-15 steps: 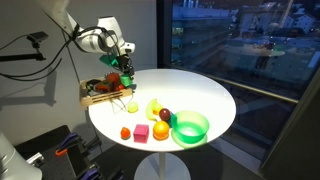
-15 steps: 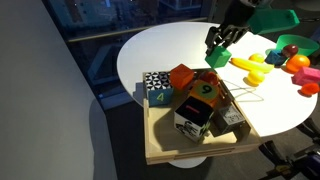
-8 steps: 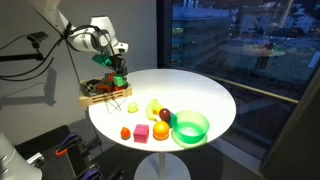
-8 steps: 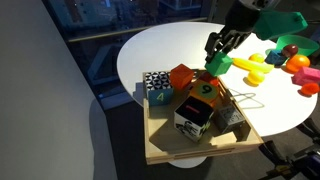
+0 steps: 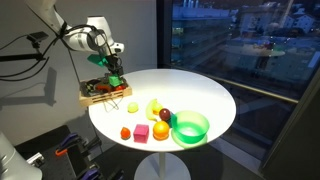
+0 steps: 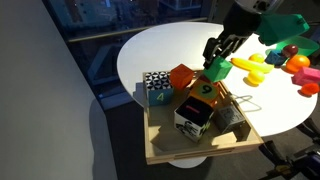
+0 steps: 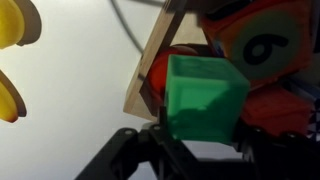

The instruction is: Pick up the lime green block and put it on top of both the soft block with the number six on it and the red round toy

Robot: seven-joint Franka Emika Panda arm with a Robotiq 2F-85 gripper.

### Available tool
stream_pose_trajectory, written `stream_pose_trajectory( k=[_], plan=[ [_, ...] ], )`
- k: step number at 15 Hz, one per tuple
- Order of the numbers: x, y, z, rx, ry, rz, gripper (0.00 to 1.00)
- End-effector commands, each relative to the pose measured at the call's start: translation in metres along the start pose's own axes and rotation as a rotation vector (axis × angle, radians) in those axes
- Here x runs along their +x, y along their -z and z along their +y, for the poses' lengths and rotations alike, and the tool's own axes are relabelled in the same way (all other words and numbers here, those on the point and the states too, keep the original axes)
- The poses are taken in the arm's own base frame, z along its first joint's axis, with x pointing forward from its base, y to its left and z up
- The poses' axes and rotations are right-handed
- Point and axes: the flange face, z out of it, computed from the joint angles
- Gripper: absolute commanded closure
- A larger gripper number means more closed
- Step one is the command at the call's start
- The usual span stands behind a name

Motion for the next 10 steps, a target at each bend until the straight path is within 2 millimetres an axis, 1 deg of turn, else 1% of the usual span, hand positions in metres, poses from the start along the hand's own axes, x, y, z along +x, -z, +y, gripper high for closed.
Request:
stream_pose_trajectory(
  k=[1,8,9,10],
  plan=[
    [-0.003,0.005,-0.007,0.012,0.033,0.009,0.67],
    [-0.007,-0.001,-0.017,0.016,0.057,0.002,0.67],
    [-0.008,-0.003,-0.018,0.015,0.059,0.0,0.2],
    [-0.008,-0.004,-0.018,0.014,0.062,-0.004,0.16]
  ],
)
